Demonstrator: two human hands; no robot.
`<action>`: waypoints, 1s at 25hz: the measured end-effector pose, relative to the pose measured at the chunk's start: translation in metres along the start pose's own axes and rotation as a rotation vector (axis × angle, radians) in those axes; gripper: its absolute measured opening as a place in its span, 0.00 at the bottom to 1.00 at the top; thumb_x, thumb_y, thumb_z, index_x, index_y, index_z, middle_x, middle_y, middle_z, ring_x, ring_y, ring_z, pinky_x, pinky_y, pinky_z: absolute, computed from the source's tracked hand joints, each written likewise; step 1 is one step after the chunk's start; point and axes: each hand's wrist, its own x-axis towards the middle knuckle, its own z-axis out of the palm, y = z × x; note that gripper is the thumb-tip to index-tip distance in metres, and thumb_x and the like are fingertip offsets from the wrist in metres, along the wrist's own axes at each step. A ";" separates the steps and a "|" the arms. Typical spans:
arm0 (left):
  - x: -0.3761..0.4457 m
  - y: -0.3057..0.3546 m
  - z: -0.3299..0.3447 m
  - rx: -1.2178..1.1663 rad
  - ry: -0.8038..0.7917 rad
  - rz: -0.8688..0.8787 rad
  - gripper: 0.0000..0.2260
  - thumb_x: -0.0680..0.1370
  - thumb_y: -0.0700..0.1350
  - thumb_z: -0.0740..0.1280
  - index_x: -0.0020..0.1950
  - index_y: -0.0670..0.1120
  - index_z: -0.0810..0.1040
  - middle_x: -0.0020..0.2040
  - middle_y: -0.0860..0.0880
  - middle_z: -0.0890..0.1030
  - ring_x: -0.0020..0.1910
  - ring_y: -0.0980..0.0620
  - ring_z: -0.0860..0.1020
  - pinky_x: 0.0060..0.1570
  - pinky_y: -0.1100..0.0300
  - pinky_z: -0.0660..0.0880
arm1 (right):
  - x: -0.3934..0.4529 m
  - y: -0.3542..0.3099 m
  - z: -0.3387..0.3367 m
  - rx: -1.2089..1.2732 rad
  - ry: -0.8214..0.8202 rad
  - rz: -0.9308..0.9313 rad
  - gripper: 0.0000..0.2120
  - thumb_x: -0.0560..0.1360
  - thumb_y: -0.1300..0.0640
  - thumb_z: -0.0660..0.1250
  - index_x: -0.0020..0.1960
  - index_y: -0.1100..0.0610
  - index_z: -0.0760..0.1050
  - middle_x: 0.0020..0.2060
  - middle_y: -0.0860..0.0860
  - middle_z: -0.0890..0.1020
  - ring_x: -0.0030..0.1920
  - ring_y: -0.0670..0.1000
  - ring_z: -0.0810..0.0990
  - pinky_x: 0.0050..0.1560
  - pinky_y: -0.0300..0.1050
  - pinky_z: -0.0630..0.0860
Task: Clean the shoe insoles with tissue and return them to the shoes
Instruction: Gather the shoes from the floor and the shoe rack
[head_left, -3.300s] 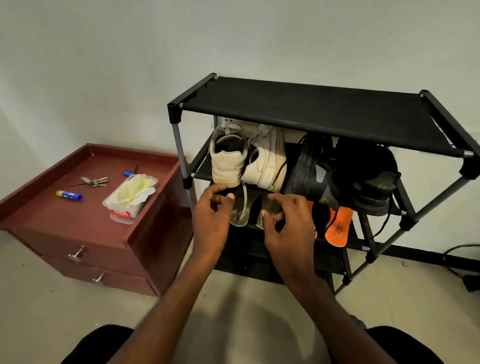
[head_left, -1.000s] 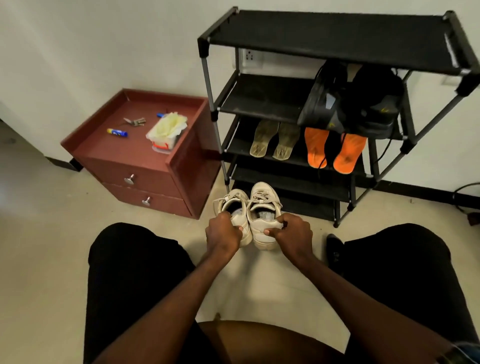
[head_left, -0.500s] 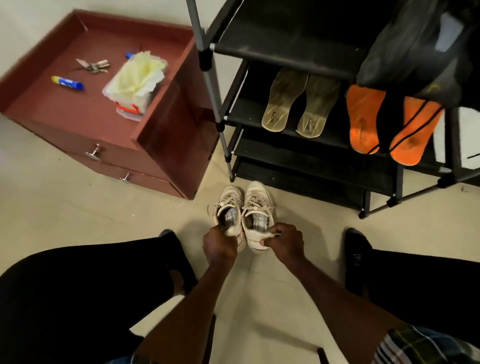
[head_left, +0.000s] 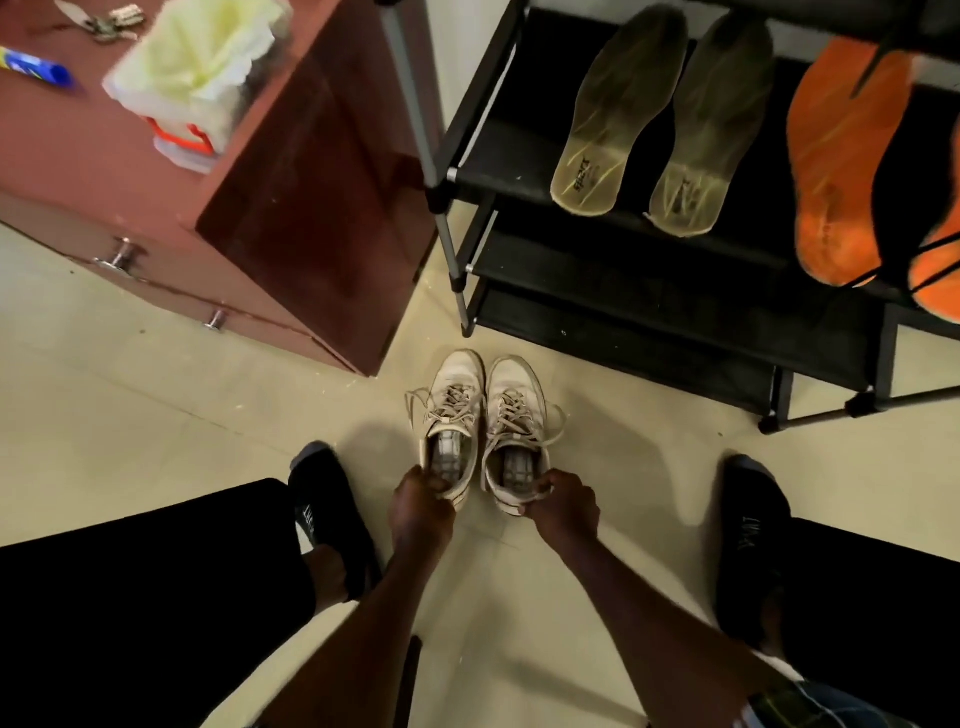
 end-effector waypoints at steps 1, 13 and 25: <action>0.002 -0.003 0.004 0.032 -0.015 0.006 0.11 0.69 0.37 0.69 0.51 0.43 0.82 0.49 0.42 0.86 0.53 0.36 0.82 0.41 0.56 0.70 | 0.002 0.002 0.005 -0.043 -0.015 -0.008 0.19 0.69 0.54 0.80 0.58 0.50 0.82 0.59 0.52 0.84 0.62 0.57 0.80 0.55 0.43 0.73; -0.033 0.065 -0.037 0.206 0.024 0.273 0.14 0.79 0.42 0.66 0.63 0.41 0.80 0.60 0.38 0.78 0.59 0.34 0.77 0.60 0.46 0.74 | -0.025 -0.043 -0.042 -0.279 0.085 -0.231 0.18 0.77 0.55 0.69 0.66 0.54 0.74 0.63 0.56 0.76 0.62 0.62 0.79 0.57 0.52 0.77; -0.159 0.269 -0.145 -0.172 0.414 0.997 0.09 0.80 0.39 0.66 0.57 0.48 0.81 0.53 0.51 0.81 0.54 0.48 0.78 0.52 0.49 0.77 | -0.147 -0.096 -0.275 0.189 0.812 -0.660 0.11 0.78 0.59 0.62 0.57 0.51 0.78 0.54 0.49 0.82 0.50 0.59 0.81 0.44 0.52 0.77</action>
